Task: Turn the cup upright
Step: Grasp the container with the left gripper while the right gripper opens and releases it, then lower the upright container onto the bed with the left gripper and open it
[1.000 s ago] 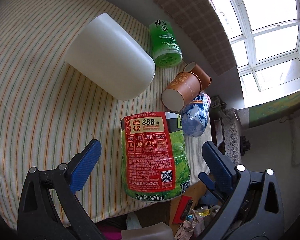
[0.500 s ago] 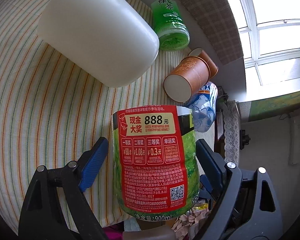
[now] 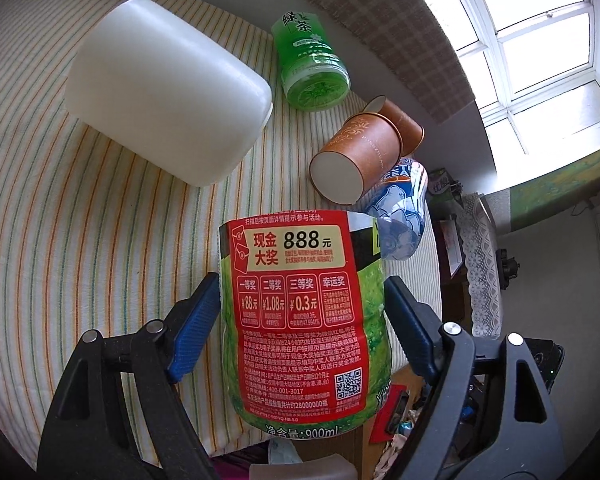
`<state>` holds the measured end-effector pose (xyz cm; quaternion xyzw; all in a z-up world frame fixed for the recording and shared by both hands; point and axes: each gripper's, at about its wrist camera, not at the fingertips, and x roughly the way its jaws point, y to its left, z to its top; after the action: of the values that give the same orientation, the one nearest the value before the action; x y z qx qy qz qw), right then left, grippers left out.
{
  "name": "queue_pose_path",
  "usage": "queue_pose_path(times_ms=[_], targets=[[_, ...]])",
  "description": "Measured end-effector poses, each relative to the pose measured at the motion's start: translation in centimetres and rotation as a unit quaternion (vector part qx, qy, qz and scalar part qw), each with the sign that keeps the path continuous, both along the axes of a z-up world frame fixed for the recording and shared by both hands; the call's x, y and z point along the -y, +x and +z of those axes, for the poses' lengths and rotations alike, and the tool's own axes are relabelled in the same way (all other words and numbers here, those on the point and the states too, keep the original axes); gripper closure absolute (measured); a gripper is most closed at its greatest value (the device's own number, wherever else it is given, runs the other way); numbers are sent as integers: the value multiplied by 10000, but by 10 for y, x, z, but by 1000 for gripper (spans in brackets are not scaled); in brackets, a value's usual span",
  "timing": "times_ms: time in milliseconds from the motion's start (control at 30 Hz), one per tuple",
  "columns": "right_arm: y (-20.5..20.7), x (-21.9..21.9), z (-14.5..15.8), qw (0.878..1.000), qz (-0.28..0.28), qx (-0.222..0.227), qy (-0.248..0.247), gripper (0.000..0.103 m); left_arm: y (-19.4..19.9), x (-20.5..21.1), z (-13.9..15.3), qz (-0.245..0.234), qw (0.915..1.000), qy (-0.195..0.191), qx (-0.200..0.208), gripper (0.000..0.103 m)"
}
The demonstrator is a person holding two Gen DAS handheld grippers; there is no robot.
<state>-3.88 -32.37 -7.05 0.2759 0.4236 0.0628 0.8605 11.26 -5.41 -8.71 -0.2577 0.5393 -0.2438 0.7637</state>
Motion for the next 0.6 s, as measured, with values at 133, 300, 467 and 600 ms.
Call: queue_pose_path(times_ms=[133, 300, 467, 600], targets=[[0, -3, 0, 10000, 33, 10, -30, 19, -7, 5, 9, 5, 9990, 271, 365, 20], [1, -3, -2, 10000, 35, -8, -20, 19, -16, 13, 19, 18, 9945, 620, 842, 20], [0, -2, -2, 10000, 10, -13, -11, 19, -23, 24, 31, 6, 9834, 1078, 1456, 20], [1, -3, -2, 10000, 29, -9, -16, 19, -27, 31, 37, 49, 9752, 1297, 1791, 20]])
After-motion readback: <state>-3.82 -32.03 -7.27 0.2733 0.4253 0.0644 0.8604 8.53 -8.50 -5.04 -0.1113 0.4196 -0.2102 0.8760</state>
